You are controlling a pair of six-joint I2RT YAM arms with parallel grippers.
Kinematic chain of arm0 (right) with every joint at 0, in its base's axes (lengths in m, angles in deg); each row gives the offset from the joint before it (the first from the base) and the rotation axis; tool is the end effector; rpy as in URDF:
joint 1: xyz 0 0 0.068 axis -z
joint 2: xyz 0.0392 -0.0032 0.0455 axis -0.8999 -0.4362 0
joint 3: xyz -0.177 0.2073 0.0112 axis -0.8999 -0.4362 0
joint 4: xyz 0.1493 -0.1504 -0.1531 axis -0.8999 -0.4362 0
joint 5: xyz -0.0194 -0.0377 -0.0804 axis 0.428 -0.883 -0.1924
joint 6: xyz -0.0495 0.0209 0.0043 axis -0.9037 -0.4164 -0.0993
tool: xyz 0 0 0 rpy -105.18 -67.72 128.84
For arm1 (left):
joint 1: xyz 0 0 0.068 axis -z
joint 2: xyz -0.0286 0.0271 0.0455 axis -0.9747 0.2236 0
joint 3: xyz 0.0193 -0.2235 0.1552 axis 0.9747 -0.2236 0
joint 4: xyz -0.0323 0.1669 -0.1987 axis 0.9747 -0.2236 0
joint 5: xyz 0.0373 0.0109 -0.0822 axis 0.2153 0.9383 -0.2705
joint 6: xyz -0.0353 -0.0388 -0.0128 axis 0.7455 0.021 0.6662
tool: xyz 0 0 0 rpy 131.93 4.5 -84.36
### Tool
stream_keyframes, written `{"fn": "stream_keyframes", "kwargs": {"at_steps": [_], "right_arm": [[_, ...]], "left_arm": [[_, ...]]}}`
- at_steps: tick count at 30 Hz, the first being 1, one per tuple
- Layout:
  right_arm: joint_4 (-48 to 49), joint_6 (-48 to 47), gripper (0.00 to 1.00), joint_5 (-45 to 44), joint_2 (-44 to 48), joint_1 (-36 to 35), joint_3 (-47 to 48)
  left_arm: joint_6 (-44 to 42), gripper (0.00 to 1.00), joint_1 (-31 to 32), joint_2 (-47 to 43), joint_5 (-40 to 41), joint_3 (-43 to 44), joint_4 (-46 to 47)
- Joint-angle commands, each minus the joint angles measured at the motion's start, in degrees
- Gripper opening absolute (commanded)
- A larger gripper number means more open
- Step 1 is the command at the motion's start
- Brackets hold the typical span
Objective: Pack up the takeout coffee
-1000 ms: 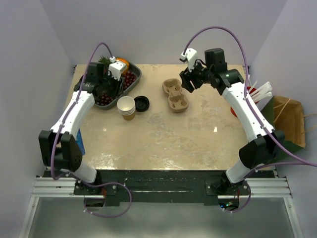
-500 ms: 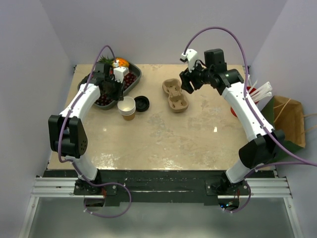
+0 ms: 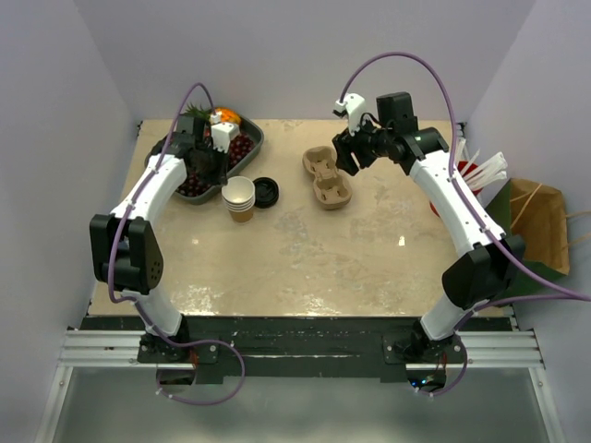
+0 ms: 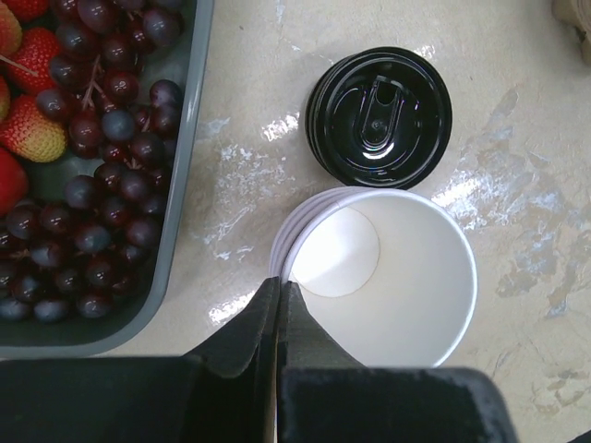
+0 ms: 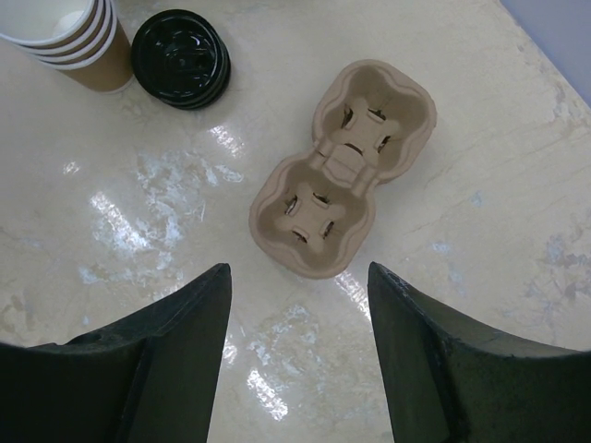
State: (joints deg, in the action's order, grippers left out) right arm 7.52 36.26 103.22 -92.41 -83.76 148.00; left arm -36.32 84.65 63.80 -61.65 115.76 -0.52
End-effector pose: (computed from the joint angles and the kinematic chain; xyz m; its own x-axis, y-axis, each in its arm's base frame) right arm 0.3416 0.1339 0.3891 -0.3405 -0.4813 -0.8077 -0.7301 0.6766 -0.0954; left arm 0.3760 -0.0595 0.2856 -0.7505 0.2522 -0.6109 0.4038 0.9067 -0.1218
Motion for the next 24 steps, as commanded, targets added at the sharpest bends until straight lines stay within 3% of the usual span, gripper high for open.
{"fn": "stream_keyframes", "kwargs": {"at_steps": [1, 18, 24], "right_arm": [[1.0, 1.2, 0.64, 1.0, 0.4, -0.2, 0.7], [1.7, 4.5, 0.64, 2.6, 0.2, -0.2, 5.9], [1.5, 5.1, 0.63, -7.5, 3.9, 0.9, 8.7]], "left_arm": [[0.1, 0.00, 0.1, -1.6, 0.6, 3.5, -0.2], [0.5, 0.00, -2.7, -1.1, -5.6, 12.6, -5.5], [0.7, 0.00, -2.7, -1.1, -12.1, 19.2, -7.8]]}}
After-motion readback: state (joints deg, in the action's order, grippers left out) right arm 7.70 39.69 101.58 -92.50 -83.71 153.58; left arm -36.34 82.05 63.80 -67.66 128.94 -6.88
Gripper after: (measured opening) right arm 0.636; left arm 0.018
